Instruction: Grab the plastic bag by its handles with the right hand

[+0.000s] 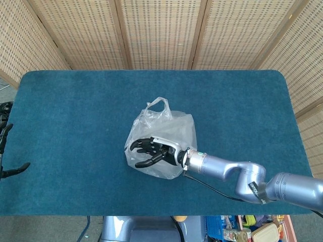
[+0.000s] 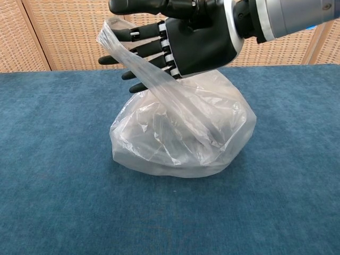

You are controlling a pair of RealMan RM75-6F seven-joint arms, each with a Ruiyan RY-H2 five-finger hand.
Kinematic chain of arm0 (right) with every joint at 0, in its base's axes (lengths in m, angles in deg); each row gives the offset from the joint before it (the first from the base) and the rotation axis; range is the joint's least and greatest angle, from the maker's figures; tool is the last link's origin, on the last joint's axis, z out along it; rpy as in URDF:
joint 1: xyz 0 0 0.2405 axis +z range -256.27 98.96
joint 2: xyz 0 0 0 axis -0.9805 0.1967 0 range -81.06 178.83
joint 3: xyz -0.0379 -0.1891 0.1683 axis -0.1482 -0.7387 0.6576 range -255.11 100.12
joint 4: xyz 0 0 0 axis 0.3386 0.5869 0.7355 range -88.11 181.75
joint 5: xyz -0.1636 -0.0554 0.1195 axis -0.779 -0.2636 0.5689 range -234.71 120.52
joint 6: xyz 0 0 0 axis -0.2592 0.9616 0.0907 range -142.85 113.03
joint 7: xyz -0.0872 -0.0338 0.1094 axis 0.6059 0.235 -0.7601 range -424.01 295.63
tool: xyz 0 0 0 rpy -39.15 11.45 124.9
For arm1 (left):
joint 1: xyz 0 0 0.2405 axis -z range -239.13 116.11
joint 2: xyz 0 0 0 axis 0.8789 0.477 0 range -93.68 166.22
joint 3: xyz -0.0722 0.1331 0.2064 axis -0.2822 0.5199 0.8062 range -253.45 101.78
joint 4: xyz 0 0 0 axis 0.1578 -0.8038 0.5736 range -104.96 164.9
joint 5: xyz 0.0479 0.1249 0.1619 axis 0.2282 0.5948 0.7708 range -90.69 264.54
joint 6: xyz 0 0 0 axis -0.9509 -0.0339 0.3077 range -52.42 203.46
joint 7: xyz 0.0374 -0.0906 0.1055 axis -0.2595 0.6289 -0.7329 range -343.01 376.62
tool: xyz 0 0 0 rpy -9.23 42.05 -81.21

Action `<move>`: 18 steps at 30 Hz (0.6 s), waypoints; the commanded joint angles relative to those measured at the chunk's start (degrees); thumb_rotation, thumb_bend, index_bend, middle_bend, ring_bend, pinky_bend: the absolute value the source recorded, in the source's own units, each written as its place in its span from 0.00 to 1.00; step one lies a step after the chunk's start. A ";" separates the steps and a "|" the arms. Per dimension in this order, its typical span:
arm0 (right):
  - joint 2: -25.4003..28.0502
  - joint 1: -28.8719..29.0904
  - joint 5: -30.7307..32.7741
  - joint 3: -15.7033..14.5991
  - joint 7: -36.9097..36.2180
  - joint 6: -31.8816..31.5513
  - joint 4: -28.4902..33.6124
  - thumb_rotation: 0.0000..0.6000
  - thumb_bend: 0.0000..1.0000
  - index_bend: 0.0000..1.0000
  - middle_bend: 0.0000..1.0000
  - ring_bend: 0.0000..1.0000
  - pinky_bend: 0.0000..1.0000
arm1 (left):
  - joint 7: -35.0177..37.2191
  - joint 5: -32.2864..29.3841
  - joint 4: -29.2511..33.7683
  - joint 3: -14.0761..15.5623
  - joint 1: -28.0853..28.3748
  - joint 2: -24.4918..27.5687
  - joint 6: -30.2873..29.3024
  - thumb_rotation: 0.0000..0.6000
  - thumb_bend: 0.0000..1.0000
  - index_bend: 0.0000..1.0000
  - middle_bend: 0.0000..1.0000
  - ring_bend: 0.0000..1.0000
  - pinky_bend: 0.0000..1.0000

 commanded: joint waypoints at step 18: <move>1.06 3.46 6.00 -3.14 17.02 6.17 1.06 1.00 0.00 0.37 0.08 0.00 0.00 | 0.55 -0.01 0.12 0.07 0.02 0.29 0.16 1.00 0.09 0.00 0.00 0.00 0.00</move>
